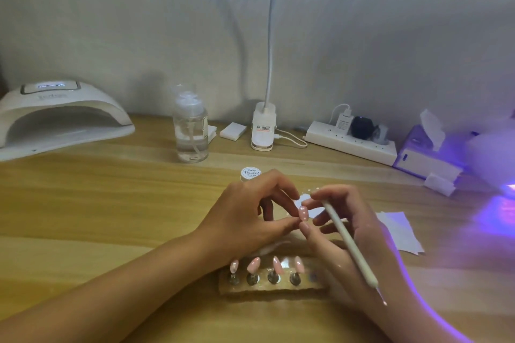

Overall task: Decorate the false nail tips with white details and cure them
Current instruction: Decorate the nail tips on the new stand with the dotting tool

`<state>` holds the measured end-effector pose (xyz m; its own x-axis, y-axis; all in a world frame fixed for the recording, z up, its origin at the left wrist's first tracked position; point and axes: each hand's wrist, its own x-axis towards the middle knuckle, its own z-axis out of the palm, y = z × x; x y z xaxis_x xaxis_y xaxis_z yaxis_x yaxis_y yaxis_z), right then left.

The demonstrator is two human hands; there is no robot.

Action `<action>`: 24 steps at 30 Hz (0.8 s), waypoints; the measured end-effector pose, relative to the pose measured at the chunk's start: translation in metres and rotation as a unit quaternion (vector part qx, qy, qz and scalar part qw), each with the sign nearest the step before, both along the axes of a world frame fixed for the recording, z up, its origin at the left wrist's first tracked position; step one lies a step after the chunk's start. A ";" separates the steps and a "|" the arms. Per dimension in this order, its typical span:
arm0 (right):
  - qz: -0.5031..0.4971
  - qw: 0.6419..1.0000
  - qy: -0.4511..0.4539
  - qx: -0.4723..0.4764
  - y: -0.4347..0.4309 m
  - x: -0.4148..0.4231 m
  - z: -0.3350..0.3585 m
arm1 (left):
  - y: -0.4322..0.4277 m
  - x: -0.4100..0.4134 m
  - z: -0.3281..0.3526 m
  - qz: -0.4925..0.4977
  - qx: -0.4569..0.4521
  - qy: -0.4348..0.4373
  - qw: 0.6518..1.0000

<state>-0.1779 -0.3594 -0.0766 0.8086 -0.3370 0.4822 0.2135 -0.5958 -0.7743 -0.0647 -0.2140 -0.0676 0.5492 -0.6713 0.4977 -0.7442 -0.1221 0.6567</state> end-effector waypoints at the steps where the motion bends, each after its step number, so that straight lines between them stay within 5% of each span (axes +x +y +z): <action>1: -0.001 1.000 -0.003 -0.002 0.000 0.000 0.000 | 0.000 0.000 0.000 -0.002 0.000 0.002 1.000; 8: 0.004 1.000 -0.004 0.029 -0.013 -0.011 0.021 | 0.001 0.001 0.000 -0.032 0.039 0.045 0.998; 13: 0.132 0.987 0.087 0.025 -0.027 -0.029 0.040 | 0.000 0.003 -0.003 -0.022 0.055 0.069 0.996; 24: 0.209 0.963 0.161 0.052 -0.024 -0.026 0.026 | 0.001 0.002 -0.003 -0.020 0.062 0.064 0.996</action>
<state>-0.2039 -0.3834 -0.0506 0.9860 0.0183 0.1656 0.1576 -0.4250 -0.8914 -0.0623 -0.2135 -0.0705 0.5740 -0.7465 0.3365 -0.6611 -0.1800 0.7284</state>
